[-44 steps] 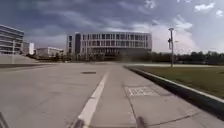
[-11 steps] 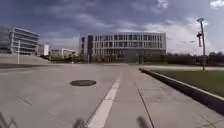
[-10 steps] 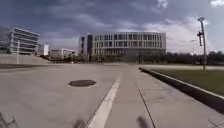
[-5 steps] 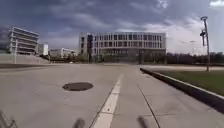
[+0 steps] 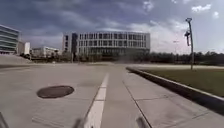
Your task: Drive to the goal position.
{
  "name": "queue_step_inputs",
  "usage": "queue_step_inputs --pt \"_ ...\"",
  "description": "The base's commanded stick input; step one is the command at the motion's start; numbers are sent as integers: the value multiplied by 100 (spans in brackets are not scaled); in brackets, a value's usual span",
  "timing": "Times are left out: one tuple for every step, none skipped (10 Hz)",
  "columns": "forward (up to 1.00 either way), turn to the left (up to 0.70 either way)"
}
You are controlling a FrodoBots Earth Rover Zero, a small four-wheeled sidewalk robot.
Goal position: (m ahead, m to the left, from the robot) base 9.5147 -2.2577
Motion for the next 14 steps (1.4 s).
queue_step_inputs --pt "70 0" --pt "70 0" --pt "70 0" --pt "70 0" --pt "70 0" --pt "70 0" --pt "70 0" --pt "70 0" --pt "70 0" --pt "70 0" --pt "70 0" --pt "70 0" --pt "70 0" --pt "70 0"
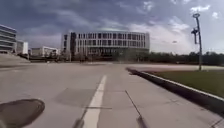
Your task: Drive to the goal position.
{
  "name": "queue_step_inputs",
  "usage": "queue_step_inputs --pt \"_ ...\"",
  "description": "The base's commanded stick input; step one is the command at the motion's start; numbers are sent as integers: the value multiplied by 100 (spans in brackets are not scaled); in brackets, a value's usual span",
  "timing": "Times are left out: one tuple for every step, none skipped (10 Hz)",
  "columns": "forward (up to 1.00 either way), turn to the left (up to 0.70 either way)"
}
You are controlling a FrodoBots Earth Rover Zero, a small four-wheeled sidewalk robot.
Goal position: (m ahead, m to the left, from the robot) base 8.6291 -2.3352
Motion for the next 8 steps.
queue_step_inputs --pt "70 0" --pt "70 0" --pt "70 0" --pt "70 0" --pt "70 0" --pt "70 0" --pt "70 0" --pt "70 0"
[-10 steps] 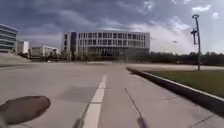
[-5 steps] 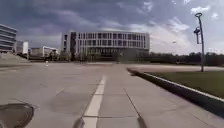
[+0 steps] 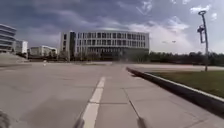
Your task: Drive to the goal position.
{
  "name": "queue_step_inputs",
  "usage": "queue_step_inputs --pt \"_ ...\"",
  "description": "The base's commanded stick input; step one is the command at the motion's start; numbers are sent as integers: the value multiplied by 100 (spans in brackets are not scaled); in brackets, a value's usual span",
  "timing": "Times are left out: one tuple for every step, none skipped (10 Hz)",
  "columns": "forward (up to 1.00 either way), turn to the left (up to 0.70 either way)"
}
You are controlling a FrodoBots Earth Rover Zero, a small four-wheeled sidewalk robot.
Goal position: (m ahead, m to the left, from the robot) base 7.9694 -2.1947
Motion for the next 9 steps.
queue_step_inputs --pt "70 0" --pt "70 2" --pt "70 2" --pt "70 2" --pt "70 3" --pt "70 3" --pt "70 5" --pt "70 13" --pt "70 35"
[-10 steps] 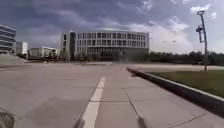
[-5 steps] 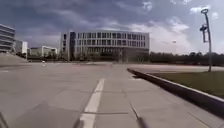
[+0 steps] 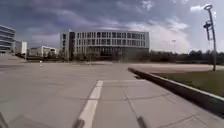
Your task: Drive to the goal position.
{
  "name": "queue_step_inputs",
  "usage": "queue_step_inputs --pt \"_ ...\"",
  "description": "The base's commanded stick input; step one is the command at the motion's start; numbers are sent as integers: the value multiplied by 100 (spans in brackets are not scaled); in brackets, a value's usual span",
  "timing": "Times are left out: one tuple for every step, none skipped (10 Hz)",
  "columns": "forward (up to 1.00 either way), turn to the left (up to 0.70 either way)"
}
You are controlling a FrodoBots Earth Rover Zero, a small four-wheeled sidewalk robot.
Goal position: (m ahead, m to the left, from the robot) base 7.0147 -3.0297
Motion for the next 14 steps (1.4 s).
queue_step_inputs --pt "70 27" --pt "70 0" --pt "70 0" --pt "70 0" --pt "70 0" --pt "70 0" --pt "70 0" --pt "70 0" --pt "70 0" --pt "70 0" --pt "70 0" --pt "70 0" --pt "70 0" --pt "70 0"
